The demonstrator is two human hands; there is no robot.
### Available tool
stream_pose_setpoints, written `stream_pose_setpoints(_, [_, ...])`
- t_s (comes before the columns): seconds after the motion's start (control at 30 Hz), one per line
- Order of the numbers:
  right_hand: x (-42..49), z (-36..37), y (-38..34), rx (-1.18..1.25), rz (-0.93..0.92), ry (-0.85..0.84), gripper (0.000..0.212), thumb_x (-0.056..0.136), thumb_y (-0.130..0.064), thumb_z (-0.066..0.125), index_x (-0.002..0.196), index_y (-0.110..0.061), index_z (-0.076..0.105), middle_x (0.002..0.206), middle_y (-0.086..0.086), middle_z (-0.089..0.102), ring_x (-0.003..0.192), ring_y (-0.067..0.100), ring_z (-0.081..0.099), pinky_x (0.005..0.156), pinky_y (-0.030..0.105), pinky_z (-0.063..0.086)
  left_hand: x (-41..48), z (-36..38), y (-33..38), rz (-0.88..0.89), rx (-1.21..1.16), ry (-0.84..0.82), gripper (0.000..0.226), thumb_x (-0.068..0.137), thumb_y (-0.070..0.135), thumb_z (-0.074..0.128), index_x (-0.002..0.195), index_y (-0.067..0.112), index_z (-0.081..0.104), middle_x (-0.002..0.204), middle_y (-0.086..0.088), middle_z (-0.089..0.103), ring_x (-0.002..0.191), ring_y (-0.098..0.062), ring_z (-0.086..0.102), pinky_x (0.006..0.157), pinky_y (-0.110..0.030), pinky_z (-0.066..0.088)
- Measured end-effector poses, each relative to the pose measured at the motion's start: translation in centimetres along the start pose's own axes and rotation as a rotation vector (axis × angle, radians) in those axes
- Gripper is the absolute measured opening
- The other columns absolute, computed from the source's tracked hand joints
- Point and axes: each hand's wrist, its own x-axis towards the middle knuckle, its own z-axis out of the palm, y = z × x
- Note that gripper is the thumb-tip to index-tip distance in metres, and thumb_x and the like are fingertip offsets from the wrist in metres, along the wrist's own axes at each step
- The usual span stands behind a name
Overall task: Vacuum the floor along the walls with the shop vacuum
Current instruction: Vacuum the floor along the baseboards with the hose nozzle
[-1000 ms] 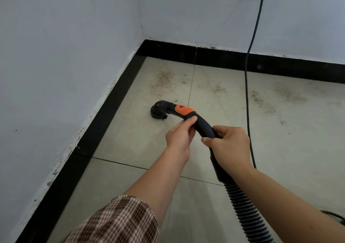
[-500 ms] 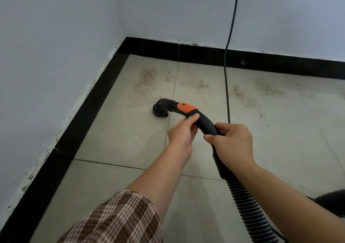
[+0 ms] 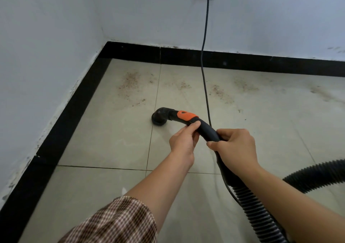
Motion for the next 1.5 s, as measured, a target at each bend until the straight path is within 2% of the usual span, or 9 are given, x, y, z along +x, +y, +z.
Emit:
stream_pose_setpoints(0.27, [-2.1, -2.8, 1.1, -0.057, 0.027, -0.039, 0.003, 0.073, -0.013, 0.076, 0.072, -0.012, 0.073, 0.066, 0.017, 0.065, 0.051, 0.017, 0.051, 0.055, 0.028, 0.043, -2.4, 0.1, -1.7, -0.041, 0.056, -0.033, 0.019, 0.078, 0.002, 0.077, 0.096, 0.003, 0.070, 0.085, -0.009, 0.076, 0.071, -0.010, 0.073, 0.064, -0.016, 0.057])
stream_pose_setpoints(0.4, [-2.8, -4.4, 1.0, -0.085, 0.042, -0.038, 0.007, 0.071, -0.011, 0.077, 0.078, -0.010, 0.075, 0.072, 0.016, 0.069, 0.061, 0.033, 0.062, 0.062, 0.038, 0.055, -3.5, 0.0, -2.4, -0.060, 0.079, -0.059, 0.020, 0.078, 0.002, 0.077, 0.097, 0.002, 0.070, 0.083, -0.008, 0.076, 0.073, -0.011, 0.074, 0.067, -0.017, 0.057])
stream_pose_setpoints(0.5, [-3.3, -5.4, 1.2, -0.088, 0.068, -0.065, 0.010, 0.070, -0.010, 0.078, 0.080, -0.010, 0.076, 0.071, 0.015, 0.070, 0.056, 0.032, 0.064, 0.066, 0.042, 0.058, -4.3, -0.2, -2.9, -0.065, 0.125, -0.060, 0.020, 0.077, 0.003, 0.078, 0.094, 0.003, 0.069, 0.081, -0.007, 0.076, 0.072, -0.010, 0.074, 0.075, -0.019, 0.057])
stream_pose_setpoints(0.63, [-4.1, -6.4, 1.3, -0.087, 0.091, -0.141, 0.009, 0.071, -0.010, 0.077, 0.073, -0.019, 0.077, 0.063, 0.012, 0.068, 0.050, 0.017, 0.057, 0.056, 0.030, 0.051, -5.2, -0.6, -3.3, -0.075, 0.169, -0.059, 0.018, 0.077, 0.005, 0.079, 0.091, 0.005, 0.068, 0.084, -0.007, 0.076, 0.069, -0.008, 0.073, 0.078, -0.019, 0.056])
stream_pose_setpoints(0.8, [-4.5, -7.4, 1.3, -0.078, 0.107, -0.213, 0.010, 0.071, -0.009, 0.076, 0.069, -0.018, 0.076, 0.055, 0.005, 0.062, 0.049, 0.017, 0.055, 0.051, 0.023, 0.047, -6.0, -1.0, -3.5, -0.079, 0.203, -0.063, 0.020, 0.078, 0.007, 0.079, 0.095, 0.006, 0.068, 0.095, -0.010, 0.076, 0.080, -0.012, 0.073, 0.087, -0.023, 0.055])
stream_pose_setpoints(0.9, [-4.6, -7.6, 1.3, -0.079, 0.113, -0.235, 0.011, 0.071, -0.007, 0.075, 0.072, -0.018, 0.077, 0.062, 0.013, 0.066, 0.048, 0.016, 0.055, 0.046, 0.019, 0.046, -6.3, -1.4, -3.5, -0.070, 0.214, -0.052, 0.023, 0.078, 0.007, 0.079, 0.097, 0.007, 0.067, 0.093, -0.010, 0.076, 0.080, -0.012, 0.073, 0.091, -0.026, 0.055])
stream_pose_setpoints(1.0, [-4.6, -7.6, 1.1, -0.100, 0.107, -0.226, 0.011, 0.071, -0.007, 0.076, 0.072, -0.018, 0.078, 0.067, 0.016, 0.069, 0.047, 0.015, 0.056, 0.043, 0.017, 0.045, -6.5, -1.4, -3.5, -0.072, 0.222, -0.056, 0.023, 0.078, 0.008, 0.079, 0.097, 0.008, 0.066, 0.091, -0.008, 0.076, 0.078, -0.010, 0.073, 0.088, -0.024, 0.055])
stream_pose_setpoints(1.27, [-4.9, -8.5, 0.9, -0.142, 0.108, -0.178, 0.011, 0.069, -0.009, 0.078, 0.074, -0.018, 0.079, 0.069, 0.014, 0.071, 0.055, 0.018, 0.058, 0.055, 0.024, 0.049, -6.9, -0.6, -4.1, -0.077, 0.223, -0.077, 0.022, 0.079, 0.007, 0.078, 0.097, 0.006, 0.065, 0.083, -0.007, 0.075, 0.071, -0.010, 0.073, 0.078, -0.021, 0.057])
stream_pose_setpoints(1.5, [-4.7, -10.8, 1.2, -0.175, 0.139, -0.222, 0.011, 0.066, -0.010, 0.080, 0.073, -0.019, 0.080, 0.073, 0.009, 0.073, 0.062, 0.017, 0.062, 0.054, 0.021, 0.050, -7.7, 0.1, -5.3, -0.095, 0.258, -0.106, 0.027, 0.080, 0.008, 0.078, 0.104, 0.005, 0.065, 0.097, -0.013, 0.074, 0.085, -0.016, 0.072, 0.081, -0.022, 0.057])
